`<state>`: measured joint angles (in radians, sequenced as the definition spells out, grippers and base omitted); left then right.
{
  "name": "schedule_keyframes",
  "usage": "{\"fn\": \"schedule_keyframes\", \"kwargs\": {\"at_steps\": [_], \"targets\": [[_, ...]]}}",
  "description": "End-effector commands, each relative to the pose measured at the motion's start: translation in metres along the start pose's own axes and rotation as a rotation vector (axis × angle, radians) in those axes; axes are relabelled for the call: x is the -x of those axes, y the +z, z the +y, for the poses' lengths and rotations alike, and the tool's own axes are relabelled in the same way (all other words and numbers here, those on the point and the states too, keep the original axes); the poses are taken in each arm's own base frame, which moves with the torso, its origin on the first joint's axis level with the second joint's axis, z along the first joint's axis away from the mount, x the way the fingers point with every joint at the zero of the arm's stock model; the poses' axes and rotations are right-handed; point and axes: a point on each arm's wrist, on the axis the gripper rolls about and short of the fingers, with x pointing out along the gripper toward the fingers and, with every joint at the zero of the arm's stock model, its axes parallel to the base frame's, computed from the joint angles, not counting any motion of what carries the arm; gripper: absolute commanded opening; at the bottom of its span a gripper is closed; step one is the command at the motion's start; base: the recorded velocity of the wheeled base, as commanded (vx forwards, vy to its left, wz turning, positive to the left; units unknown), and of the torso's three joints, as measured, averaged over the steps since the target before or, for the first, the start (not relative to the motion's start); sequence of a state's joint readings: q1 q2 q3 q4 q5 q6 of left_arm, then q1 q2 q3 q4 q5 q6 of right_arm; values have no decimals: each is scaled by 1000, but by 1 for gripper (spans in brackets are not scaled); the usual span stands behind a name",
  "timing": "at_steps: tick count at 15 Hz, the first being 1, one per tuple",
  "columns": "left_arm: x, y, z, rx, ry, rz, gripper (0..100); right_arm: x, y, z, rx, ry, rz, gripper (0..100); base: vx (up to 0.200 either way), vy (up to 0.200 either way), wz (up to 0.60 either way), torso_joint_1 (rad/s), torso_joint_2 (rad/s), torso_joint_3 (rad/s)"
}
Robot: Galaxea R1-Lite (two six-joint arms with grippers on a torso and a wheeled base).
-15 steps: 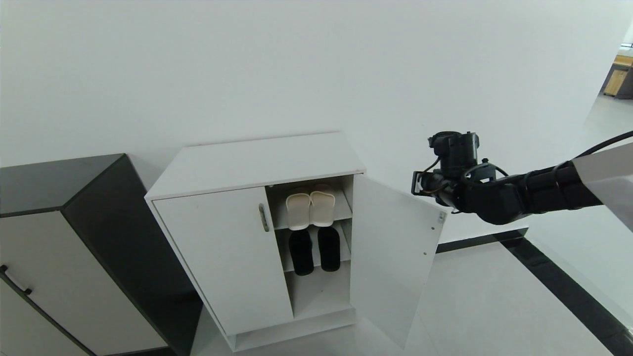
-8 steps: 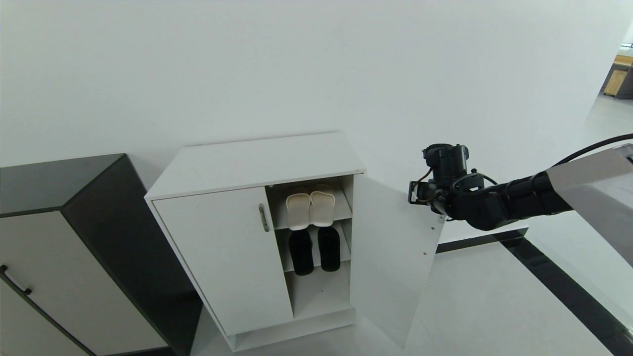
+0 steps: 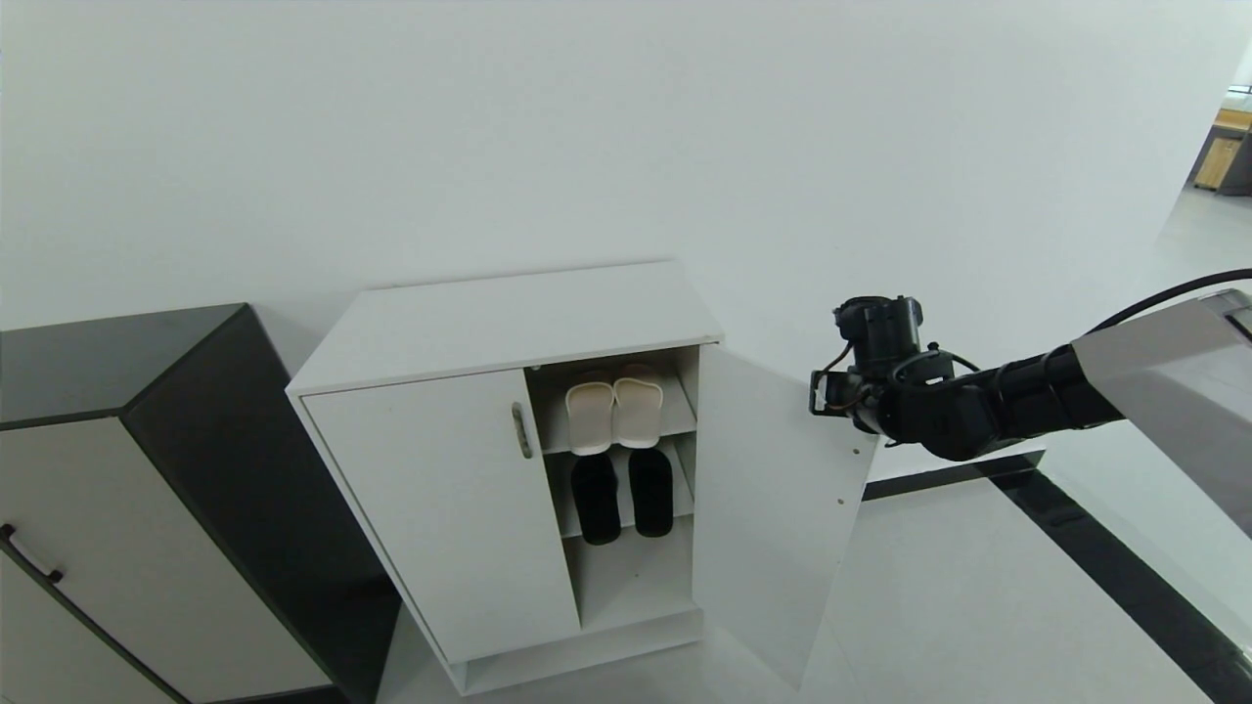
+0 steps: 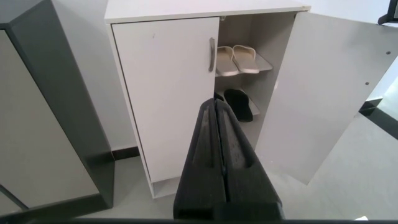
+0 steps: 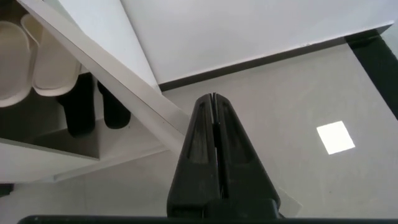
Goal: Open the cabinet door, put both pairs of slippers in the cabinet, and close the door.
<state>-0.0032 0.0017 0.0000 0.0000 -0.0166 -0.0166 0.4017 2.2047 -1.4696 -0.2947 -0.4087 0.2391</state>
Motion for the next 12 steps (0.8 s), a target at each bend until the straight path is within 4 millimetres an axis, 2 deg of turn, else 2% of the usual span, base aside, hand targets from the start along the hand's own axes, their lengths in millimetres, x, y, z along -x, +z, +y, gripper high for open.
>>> {"fn": "schedule_keyframes", "kwargs": {"at_steps": [1, 4, 7, 8, 10, 11, 12], "targets": [[0, 0, 0, 0, 0, 0, 0, 8, 2, 1, 5, 5, 5, 0, 0, 0, 0, 0, 0, 0], [0, 0, 0, 0, 0, 0, 0, 17, 1, 6, 14, 21, 9, 0, 0, 0, 0, 0, 0, 0], [0, 0, 0, 0, -2, 0, 0, 82, 1, 40, 60, 149, -5, 0, 0, 0, 0, 0, 0, 0], [0, 0, 0, 0, -2, 0, 0, 96, -2, 48, 72, 183, -4, 0, 0, 0, 0, 0, 0, 0], [0, 0, 0, 0, -2, 0, 0, 108, 1, 52, 74, 205, -18, 0, 0, 0, 0, 0, 0, 0], [0, 0, 0, 0, -2, 0, 0, 105, 0, 50, 72, 196, -18, 0, 0, 0, 0, 0, 0, 0], [0, 0, 0, 0, -2, 0, 0, 91, -1, 42, 68, 161, -7, 0, 0, 0, 0, 0, 0, 0]]}}
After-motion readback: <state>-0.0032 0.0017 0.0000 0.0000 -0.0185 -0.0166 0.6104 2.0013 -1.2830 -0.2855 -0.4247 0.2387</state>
